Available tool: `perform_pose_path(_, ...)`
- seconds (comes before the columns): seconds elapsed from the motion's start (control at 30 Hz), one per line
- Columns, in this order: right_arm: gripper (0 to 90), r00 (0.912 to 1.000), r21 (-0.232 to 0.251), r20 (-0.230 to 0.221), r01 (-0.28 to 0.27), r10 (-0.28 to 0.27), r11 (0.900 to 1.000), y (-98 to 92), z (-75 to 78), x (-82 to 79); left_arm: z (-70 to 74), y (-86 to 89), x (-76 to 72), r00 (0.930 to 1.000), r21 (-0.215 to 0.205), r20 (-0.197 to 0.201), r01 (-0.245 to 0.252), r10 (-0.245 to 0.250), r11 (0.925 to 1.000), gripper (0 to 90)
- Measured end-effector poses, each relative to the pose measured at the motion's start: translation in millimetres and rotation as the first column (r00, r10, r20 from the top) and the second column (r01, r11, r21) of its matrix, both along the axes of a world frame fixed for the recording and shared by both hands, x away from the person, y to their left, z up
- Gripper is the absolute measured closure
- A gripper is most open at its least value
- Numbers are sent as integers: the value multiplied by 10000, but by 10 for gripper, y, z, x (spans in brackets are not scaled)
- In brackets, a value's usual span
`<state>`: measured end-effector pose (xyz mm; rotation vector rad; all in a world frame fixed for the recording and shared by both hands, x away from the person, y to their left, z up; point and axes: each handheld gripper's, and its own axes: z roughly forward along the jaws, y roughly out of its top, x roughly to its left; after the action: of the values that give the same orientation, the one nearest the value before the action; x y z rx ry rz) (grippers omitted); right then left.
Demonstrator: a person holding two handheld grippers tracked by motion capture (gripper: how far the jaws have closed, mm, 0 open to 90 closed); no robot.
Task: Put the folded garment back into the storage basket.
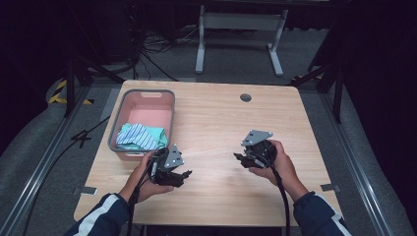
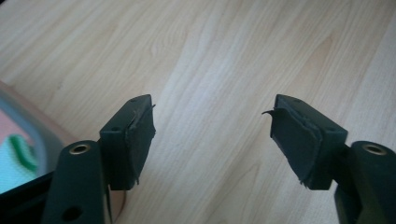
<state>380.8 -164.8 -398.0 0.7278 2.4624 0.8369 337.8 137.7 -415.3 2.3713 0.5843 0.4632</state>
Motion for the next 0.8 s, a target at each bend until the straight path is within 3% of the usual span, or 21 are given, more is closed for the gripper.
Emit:
perform_pose_path(0.3,446,9999,-265,-97,57,-60,9996,-209,-138,-112,-157,-45,-23,9993,140,-315,195,-191,9997,249)
perform_pose_path(0.43,437,9998,-93,-161,74,-75,9999,-327,-204,-163,-204,-63,-47,9987,286,-339,398,-389,9988,240)
perform_pose_path(0.57,426,9999,50,-163,52,-51,10000,-424,-266,-215,-254,-65,-61,9988,125,-340,354,-350,9993,236)
perform_pose_path(0.8,407,9998,242,-218,21,-16,9997,-579,-391,-318,-340,-78,-92,9971,258,-585,508,-492,9984,233)
